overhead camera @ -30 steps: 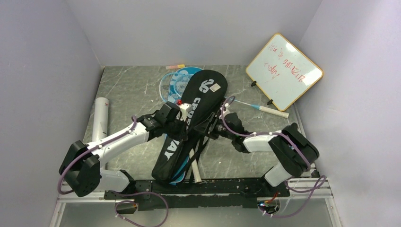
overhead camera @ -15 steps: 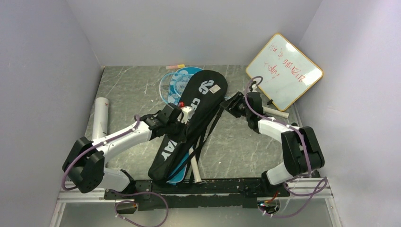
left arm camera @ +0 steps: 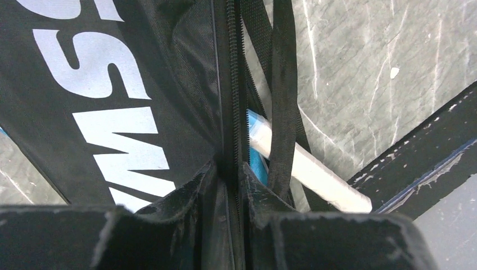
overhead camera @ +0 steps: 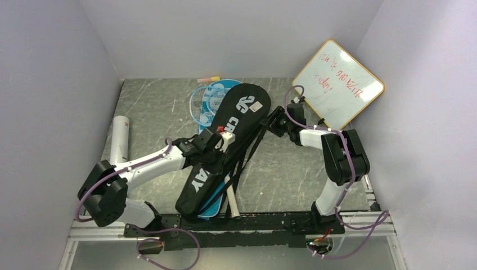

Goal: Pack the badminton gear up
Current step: Adjust the racket bag at the center of the board.

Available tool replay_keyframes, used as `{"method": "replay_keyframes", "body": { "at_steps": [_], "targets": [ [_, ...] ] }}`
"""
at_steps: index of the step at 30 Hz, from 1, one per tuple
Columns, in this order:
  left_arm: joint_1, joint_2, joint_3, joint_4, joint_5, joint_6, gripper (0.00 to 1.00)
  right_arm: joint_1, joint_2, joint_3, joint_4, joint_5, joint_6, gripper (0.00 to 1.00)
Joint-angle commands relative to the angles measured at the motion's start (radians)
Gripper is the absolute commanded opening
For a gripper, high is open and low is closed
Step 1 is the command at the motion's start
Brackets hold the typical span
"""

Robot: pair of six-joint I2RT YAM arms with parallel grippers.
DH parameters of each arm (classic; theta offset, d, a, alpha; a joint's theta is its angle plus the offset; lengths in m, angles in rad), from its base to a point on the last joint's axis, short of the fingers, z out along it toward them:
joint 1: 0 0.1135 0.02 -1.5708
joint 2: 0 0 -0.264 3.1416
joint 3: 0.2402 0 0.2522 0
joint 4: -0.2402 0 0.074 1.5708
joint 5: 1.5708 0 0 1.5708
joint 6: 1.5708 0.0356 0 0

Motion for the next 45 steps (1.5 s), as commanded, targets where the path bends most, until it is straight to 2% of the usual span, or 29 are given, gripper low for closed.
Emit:
{"method": "replay_keyframes", "body": {
  "at_steps": [1, 3, 6, 15, 20, 25, 27, 32, 37, 45],
  "targets": [
    [-0.026, 0.016, 0.042, -0.006, -0.048, 0.033, 0.27, 0.001, 0.075, 0.041, 0.075, -0.068, -0.016, 0.60],
    [-0.028, 0.023, 0.033, 0.007, -0.048, 0.033, 0.28, 0.003, 0.107, 0.045, 0.098, -0.098, -0.003, 0.65],
    [-0.028, 0.039, 0.015, 0.032, -0.042, 0.028, 0.29, 0.005, 0.141, 0.024, 0.173, -0.139, 0.031, 0.66],
    [-0.030, 0.105, 0.006, 0.040, -0.043, 0.023, 0.28, 0.021, 0.223, 0.072, 0.210, -0.179, 0.069, 0.57],
    [-0.036, 0.131, 0.012, 0.027, -0.054, 0.023, 0.28, 0.021, 0.233, 0.069, 0.237, -0.209, 0.096, 0.28],
    [-0.045, 0.093, 0.041, 0.005, -0.078, 0.035, 0.30, 0.021, 0.180, 0.057, 0.218, -0.236, 0.091, 0.00],
    [-0.059, 0.046, 0.054, 0.011, -0.092, 0.047, 0.35, 0.024, 0.153, 0.064, 0.195, -0.268, 0.075, 0.00],
    [-0.103, -0.096, 0.072, 0.039, -0.160, 0.069, 0.60, 0.024, 0.030, 0.048, 0.087, -0.285, 0.046, 0.00],
    [-0.135, -0.137, 0.107, 0.033, -0.279, 0.086, 0.71, 0.037, -0.079, 0.066, -0.044, -0.270, 0.026, 0.00],
    [-0.214, -0.044, 0.183, 0.013, -0.402, 0.061, 0.84, 0.067, -0.211, 0.087, -0.188, -0.186, 0.056, 0.00]
  ]
}}
